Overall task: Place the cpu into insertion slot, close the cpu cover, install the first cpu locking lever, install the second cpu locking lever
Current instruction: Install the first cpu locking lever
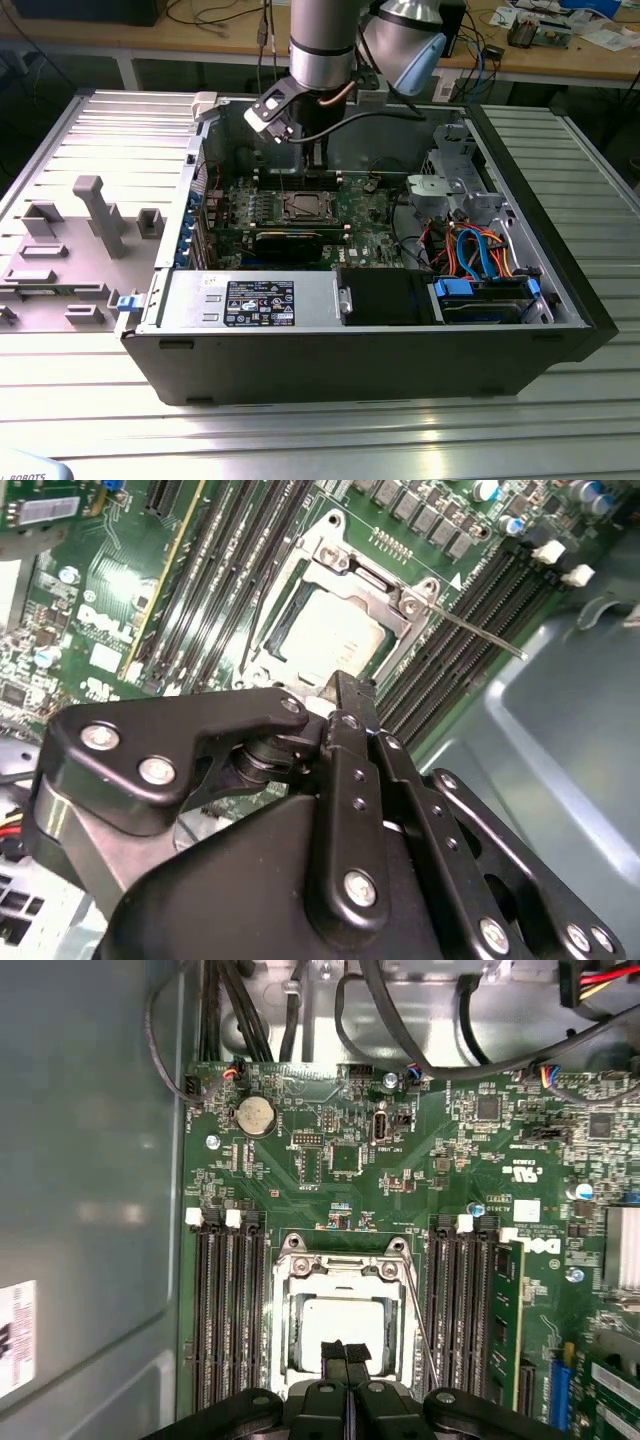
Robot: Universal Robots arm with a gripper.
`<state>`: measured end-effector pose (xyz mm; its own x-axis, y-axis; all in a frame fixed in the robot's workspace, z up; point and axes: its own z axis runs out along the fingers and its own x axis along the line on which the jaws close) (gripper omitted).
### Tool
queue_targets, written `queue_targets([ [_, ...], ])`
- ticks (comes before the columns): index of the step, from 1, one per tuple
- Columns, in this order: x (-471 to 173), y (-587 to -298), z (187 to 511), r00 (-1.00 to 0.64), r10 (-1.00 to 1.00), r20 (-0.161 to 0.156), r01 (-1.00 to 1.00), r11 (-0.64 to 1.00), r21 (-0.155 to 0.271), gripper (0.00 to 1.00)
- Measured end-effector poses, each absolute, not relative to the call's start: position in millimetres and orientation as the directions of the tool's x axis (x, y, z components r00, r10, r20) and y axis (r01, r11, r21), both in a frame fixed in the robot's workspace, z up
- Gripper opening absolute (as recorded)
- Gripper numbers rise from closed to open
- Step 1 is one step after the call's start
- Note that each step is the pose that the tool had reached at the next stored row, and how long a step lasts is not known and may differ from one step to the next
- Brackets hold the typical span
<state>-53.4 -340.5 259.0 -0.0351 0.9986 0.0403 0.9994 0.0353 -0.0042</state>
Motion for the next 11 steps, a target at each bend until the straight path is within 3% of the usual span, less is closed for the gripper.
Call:
queue_targets([
  [11,-53,-341,275,-0.035,0.999,0.04,0.999,0.035,-0.004,0.11],
])
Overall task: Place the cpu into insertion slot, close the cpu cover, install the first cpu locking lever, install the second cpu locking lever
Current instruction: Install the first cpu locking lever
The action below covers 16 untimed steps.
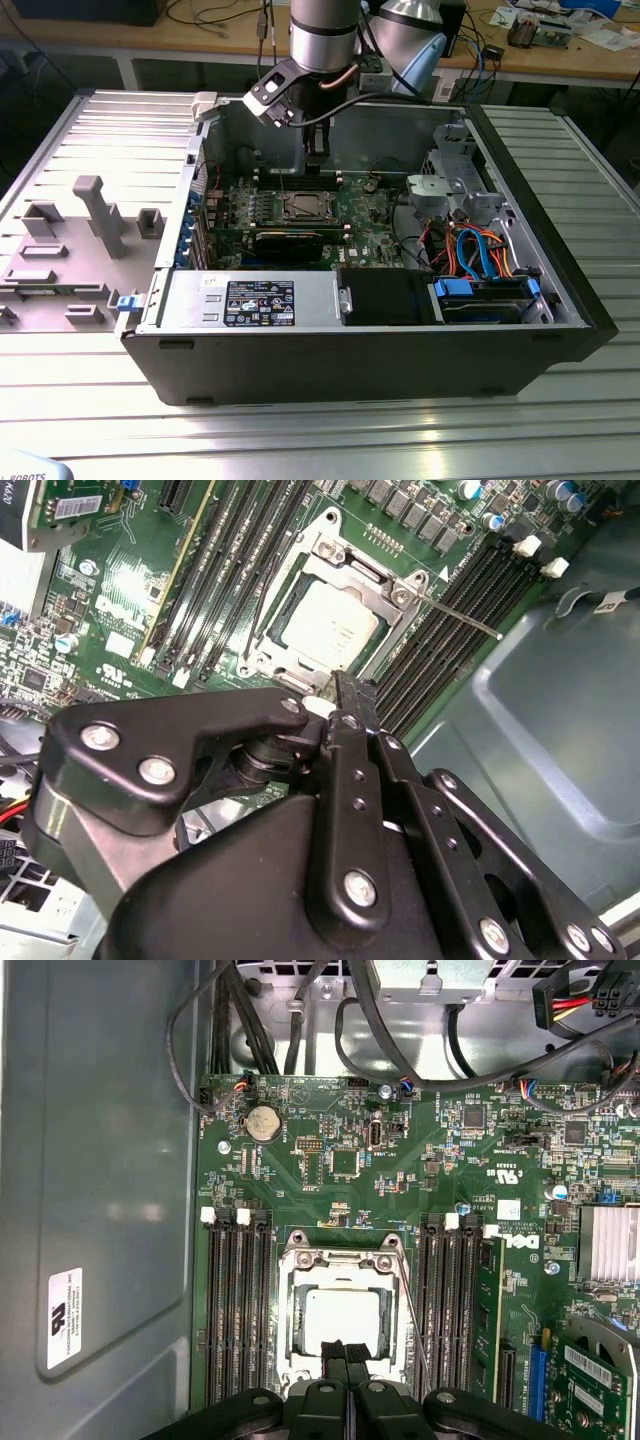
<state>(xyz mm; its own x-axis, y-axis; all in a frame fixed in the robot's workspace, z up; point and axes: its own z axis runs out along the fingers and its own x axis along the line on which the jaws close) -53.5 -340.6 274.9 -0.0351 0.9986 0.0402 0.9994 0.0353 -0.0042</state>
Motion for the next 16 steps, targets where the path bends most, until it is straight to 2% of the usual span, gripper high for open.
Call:
queue_targets([
  [11,-53.5,-340.5,275.7,-0.037,0.999,0.04,0.999,0.037,-0.004,0.11],
  [16,-53.5,-340.6,275.7,-0.136,0.99,0.04,0.991,0.136,-0.004,0.11],
])
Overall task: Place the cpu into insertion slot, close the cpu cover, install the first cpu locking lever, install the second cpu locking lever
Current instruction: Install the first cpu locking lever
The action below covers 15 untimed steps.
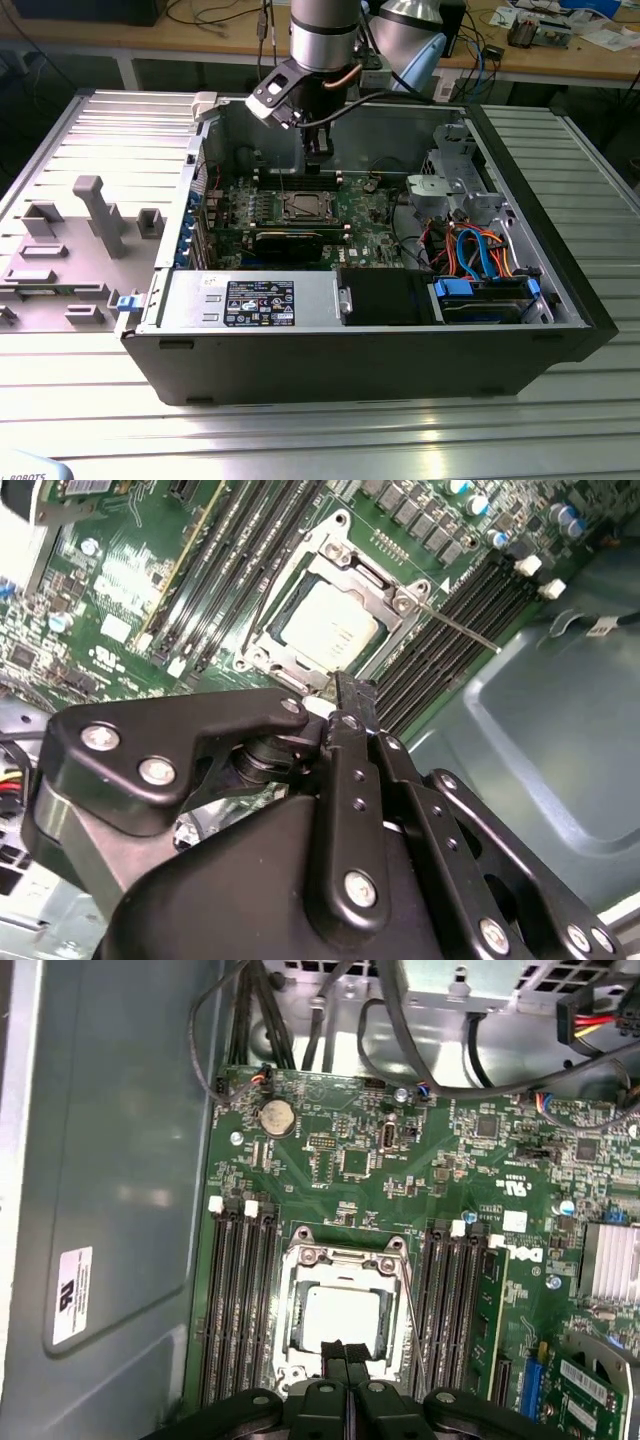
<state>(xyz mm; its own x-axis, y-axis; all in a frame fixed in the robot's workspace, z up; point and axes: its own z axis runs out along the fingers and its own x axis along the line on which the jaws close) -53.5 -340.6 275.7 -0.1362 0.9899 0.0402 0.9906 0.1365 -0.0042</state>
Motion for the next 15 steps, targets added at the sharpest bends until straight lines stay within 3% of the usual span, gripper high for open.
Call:
queue_targets([
  [15,-53.5,-340.6,275.7,-0.48,0.876,0.04,0.877,0.481,-0.004,0.11],
])
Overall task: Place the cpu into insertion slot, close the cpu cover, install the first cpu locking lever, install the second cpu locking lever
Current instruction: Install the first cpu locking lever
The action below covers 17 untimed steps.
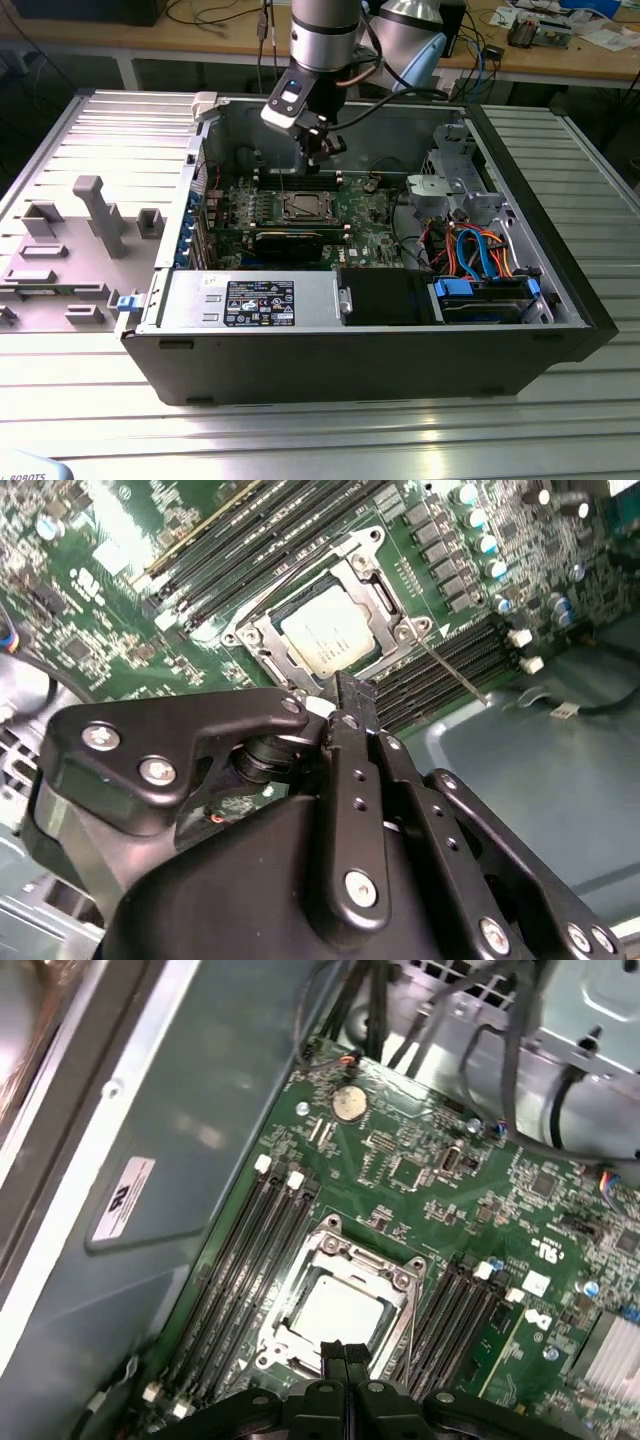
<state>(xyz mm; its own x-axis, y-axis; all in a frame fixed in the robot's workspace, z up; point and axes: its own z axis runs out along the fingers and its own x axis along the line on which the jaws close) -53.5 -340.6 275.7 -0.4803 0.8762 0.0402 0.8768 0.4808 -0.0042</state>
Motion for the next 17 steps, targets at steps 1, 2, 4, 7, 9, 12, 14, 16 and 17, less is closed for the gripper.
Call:
queue_targets([
  [1,-53.5,-340.6,275.7,-0.495,0.868,0.04,0.869,0.495,-0.004,0.11],
  [2,-53.5,-340.6,275.7,-0.524,0.851,0.04,0.851,0.524,-0.004,0.11],
  [4,-53.5,-340.6,275.7,-0.577,0.816,0.04,0.816,0.578,-0.004,0.11],
  [7,-53.5,-340.6,275.7,-0.62,0.783,0.04,0.784,0.621,-0.004,0.11],
  [9,-53.5,-340.5,275.7,-0.622,0.782,0.04,0.782,0.623,-0.004,0.11],
  [12,-53.4,-340.5,277.0,-0.622,0.782,0.04,0.782,0.623,-0.004,0.11],
  [14,-53.5,-340.6,280.4,-0.622,0.782,0.04,0.782,0.623,-0.004,0.11],
  [16,-53.4,-340.5,282.1,-0.622,0.782,0.04,0.782,0.623,-0.004,0.11],
  [17,-53.4,-340.5,282.1,-0.622,0.782,0.04,0.782,0.623,-0.004,0.11],
])
